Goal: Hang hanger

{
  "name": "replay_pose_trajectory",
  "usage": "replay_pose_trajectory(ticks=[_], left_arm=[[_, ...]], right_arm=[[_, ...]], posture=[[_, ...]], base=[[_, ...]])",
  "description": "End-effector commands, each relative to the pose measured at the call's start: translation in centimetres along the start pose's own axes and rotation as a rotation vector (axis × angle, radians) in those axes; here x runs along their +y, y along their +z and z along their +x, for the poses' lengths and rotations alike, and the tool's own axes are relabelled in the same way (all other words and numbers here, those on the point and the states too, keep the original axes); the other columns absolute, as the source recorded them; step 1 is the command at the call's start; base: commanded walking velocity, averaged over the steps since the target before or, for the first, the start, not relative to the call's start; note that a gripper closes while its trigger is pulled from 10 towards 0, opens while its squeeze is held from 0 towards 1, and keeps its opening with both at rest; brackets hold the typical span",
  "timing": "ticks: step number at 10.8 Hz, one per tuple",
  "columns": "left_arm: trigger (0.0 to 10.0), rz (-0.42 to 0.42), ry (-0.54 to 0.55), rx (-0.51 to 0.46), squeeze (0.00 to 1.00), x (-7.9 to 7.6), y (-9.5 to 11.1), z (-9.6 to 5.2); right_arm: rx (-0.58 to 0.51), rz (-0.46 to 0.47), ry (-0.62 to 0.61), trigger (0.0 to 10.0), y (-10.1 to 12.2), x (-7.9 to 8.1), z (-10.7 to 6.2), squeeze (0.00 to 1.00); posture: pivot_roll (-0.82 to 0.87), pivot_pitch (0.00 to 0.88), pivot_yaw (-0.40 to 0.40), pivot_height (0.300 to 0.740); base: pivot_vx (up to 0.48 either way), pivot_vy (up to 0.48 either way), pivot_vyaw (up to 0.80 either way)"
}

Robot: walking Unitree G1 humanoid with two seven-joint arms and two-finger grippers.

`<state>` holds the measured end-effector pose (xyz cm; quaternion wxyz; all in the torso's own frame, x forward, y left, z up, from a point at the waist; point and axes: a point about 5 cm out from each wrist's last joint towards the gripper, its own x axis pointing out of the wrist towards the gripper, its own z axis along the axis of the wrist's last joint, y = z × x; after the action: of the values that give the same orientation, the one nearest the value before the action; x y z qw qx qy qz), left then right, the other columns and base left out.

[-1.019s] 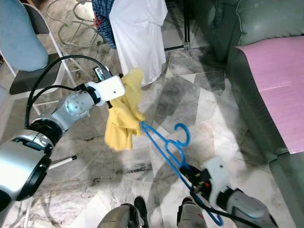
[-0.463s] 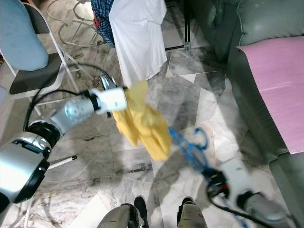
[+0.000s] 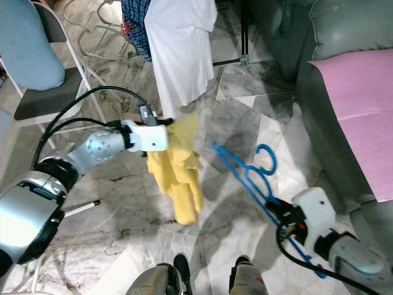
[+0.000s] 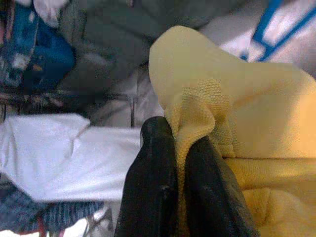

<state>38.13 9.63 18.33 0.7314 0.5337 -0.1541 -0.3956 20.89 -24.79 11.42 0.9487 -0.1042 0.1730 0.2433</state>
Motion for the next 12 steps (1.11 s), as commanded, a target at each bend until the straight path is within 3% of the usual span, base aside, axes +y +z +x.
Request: replay_pose_trajectory(ticks=[1, 7, 12], left_arm=[[10.0, 0.014, 0.009, -0.034, 0.00, 0.4, 0.3, -0.2], [10.0, 0.039, -0.004, -0.150, 0.00, 0.5, 2.0, 0.4], [10.0, 0.063, -0.071, -0.393, 0.00, -0.1, 4.3, -0.1]], right_arm=[[0.000, 0.022, 0.052, 10.0, -0.2, 1.2, 0.3, 0.00], [0.041, 0.068, 0.128, 10.0, -1.7, 2.7, 0.4, 0.00], [0.045, 0.061, 0.081, 10.0, -2.2, 1.7, 1.4, 0.00]], posture=[[-0.24, 0.254, 0.227, 0.740], [-0.24, 0.258, 0.235, 0.740], [-0.22, 0.246, 0.231, 0.740]], base=[[0.000, 0.000, 0.00], [0.000, 0.000, 0.00], [0.000, 0.000, 0.00]])
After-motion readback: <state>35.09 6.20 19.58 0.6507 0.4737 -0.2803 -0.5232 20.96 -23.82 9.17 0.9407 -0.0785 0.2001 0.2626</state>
